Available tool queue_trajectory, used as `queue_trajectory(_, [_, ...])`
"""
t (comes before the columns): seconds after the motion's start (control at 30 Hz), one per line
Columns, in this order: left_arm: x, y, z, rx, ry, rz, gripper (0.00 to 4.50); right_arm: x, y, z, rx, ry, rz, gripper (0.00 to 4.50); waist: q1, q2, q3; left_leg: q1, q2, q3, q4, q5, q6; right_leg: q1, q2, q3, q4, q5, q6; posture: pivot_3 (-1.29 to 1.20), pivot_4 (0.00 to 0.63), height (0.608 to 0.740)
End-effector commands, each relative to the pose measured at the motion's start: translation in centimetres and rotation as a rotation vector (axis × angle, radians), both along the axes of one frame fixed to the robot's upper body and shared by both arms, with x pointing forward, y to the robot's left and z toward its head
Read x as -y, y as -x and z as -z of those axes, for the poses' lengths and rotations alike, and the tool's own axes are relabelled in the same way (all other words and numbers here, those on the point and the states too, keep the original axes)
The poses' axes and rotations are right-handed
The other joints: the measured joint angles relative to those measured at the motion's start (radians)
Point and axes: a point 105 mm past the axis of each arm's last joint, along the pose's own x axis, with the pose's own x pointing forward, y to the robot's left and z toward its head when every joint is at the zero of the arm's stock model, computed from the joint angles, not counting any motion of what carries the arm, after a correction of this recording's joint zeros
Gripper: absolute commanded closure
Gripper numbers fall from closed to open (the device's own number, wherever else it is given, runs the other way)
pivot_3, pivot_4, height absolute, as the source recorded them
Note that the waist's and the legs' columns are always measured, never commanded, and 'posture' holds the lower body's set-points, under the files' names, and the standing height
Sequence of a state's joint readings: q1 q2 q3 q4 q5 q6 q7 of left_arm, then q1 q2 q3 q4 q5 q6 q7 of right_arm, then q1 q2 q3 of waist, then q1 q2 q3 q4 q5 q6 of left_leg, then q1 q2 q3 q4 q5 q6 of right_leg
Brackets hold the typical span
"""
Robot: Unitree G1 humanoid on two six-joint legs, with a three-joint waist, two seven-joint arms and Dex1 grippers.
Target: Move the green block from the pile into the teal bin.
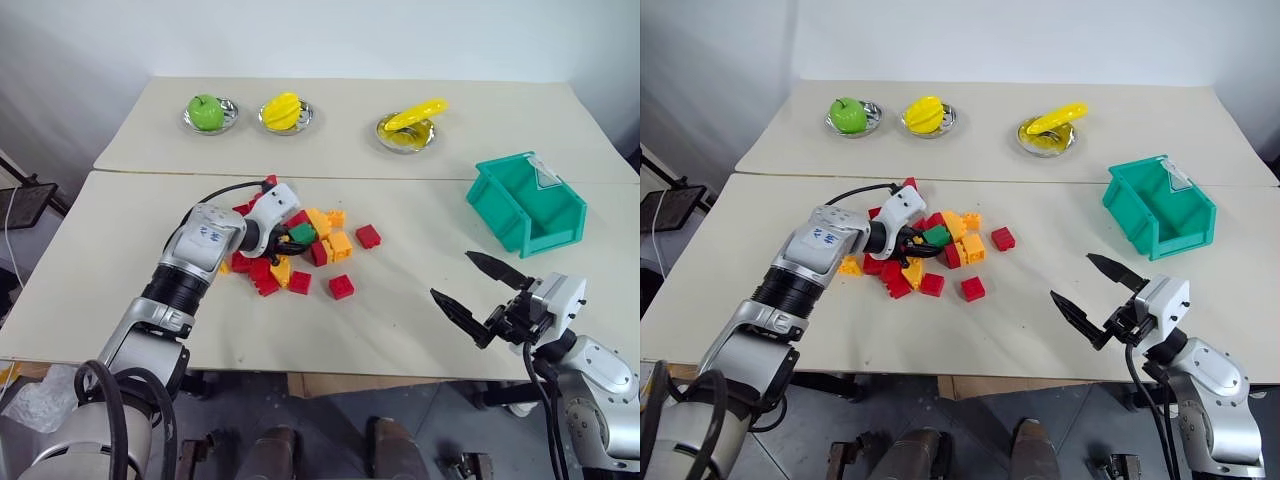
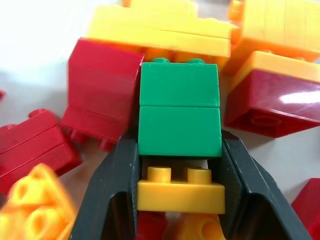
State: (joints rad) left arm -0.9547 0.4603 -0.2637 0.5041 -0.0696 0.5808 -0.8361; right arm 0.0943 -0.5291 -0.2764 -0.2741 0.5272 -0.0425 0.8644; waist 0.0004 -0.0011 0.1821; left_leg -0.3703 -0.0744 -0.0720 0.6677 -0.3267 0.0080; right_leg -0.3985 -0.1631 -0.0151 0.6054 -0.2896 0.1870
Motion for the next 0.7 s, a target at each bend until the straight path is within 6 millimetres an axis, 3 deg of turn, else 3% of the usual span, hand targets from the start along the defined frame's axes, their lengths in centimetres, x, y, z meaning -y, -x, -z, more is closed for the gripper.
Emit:
queue_trajectory(0.03, [0.0, 0.1, -5.2, 0.191, 0.089, 0.147, 3.00, -0.1, 0.5, -1.1, 0.047, 0.014, -0.008, 0.00, 0.001, 0.000, 0.000, 0.000, 0.000, 0.000, 0.000, 0.000, 0.000, 0.000, 0.000, 0.000, 0.000, 0.000, 0.000, 0.00, 0.150, 0.740])
queue_trajectory(0.13, [1.6, 2.1, -8.7, 0.264, 0.135, 0.380, 3.00, 0.7, 0.8, -1.2, 0.045, 0.023, 0.014, 0.00, 0.004, -0.001, 0.001, -0.001, 0.000, 0.000, 0.000, 0.000, 0.000, 0.000, 0.000, 0.000, -0.001, 0.000, 0.000, 0.00, 0.150, 0.740])
queue_trajectory(0.2, [2.7, 2.9, -9.4, 0.262, 0.140, 0.479, 3.00, 1.2, 1.0, -1.3, 0.043, 0.027, 0.032, 0.00, 0.015, -0.001, 0.001, -0.002, -0.001, 0.000, 0.000, 0.000, 0.000, 0.000, -0.001, -0.001, -0.002, 0.000, 0.000, 0.00, 0.150, 0.740])
queue_trajectory(0.23, [4.0, 3.4, -9.6, 0.260, 0.137, 0.544, 3.00, 1.6, 1.1, -1.2, 0.040, 0.032, 0.047, 0.00, 0.021, -0.001, 0.001, -0.002, -0.001, 0.000, 0.000, 0.000, 0.001, 0.000, -0.001, -0.001, -0.002, 0.000, 0.000, 0.00, 0.150, 0.740])
queue_trajectory(0.33, [10.5, 5.6, -9.2, 0.268, 0.063, 0.806, 3.00, 4.0, 2.0, -0.9, 0.023, 0.052, 0.140, 0.00, 0.044, -0.001, 0.001, -0.002, -0.002, 0.001, 0.001, -0.001, 0.001, 0.003, -0.001, -0.004, -0.003, 0.000, 0.000, 0.00, 0.150, 0.740])
queue_trajectory(0.53, [18.4, 6.5, -5.6, 0.265, 0.002, 0.915, 3.00, 7.2, 4.4, 0.2, -0.023, 0.074, 0.277, 0.00, 0.045, -0.002, 0.001, -0.005, -0.002, 0.007, 0.001, -0.003, 0.006, 0.005, -0.001, -0.006, -0.013, 0.002, 0.003, 0.00, 0.150, 0.740])
queue_trajectory(0.57, [19.5, 6.5, -4.2, 0.262, -0.030, 0.897, 3.00, 7.6, 5.0, 0.4, -0.032, 0.077, 0.304, 0.00, 0.041, -0.002, 0.001, -0.004, -0.002, 0.007, 0.000, -0.003, 0.006, 0.005, -0.001, -0.006, -0.013, 0.002, 0.003, 0.00, 0.150, 0.740])
queue_trajectory(0.7, [20.8, 6.2, 0.2, 0.240, -0.183, 0.855, 3.00, 8.4, 7.2, 0.4, -0.041, 0.072, 0.384, 0.00, 0.029, -0.003, 0.002, -0.004, -0.002, 0.009, -0.001, -0.003, 0.006, 0.005, -0.001, -0.005, -0.014, 0.002, 0.004, 0.00, 0.150, 0.740])
